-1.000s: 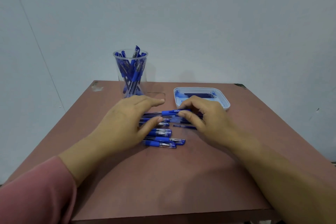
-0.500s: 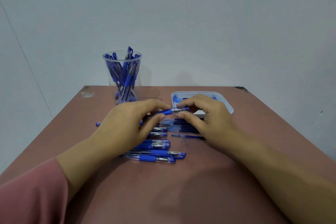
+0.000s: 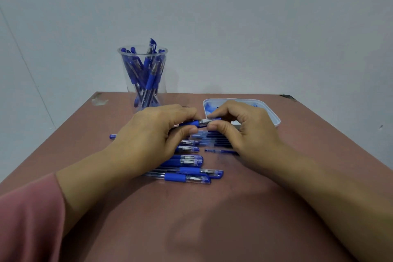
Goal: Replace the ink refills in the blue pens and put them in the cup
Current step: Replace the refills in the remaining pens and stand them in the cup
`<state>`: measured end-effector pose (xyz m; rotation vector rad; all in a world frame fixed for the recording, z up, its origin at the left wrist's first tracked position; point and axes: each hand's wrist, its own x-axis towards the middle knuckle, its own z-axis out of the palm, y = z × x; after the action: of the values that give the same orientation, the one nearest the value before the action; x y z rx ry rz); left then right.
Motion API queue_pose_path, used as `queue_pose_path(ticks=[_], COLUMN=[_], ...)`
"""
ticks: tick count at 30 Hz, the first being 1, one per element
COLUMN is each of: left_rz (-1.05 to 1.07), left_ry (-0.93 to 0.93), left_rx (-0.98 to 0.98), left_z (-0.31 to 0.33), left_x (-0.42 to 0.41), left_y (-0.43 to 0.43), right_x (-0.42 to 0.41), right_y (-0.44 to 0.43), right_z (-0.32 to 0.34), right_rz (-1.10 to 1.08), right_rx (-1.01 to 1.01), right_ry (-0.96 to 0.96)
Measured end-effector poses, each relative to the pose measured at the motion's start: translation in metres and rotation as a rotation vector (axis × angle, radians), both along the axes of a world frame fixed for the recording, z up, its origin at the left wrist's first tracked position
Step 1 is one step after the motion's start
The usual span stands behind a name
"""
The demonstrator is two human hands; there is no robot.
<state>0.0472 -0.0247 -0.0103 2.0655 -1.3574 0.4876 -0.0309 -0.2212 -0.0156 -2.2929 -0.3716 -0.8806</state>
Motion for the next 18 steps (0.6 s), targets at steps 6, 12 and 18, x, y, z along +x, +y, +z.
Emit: queue_pose_path(ticks=[6,12,18], left_rz=[0.011,0.092,0.052], left_ry=[0.159,0.188,0.138], left_rx=[-0.067,-0.079,-0.013], left_z=[-0.001,0.003,0.006], left_x=[0.005,0.005,0.007], left_y=[0.007,0.012,0.019], right_x=[-0.002,-0.012,-0.02], right_y=[-0.018,-0.028,-0.033], right_z=[0.007,0.012,0.009], right_rz=[-0.103,-0.078,0.007], right_rx=[0.002,-0.069,-0.178], right_ry=[-0.021,0.183,0.329])
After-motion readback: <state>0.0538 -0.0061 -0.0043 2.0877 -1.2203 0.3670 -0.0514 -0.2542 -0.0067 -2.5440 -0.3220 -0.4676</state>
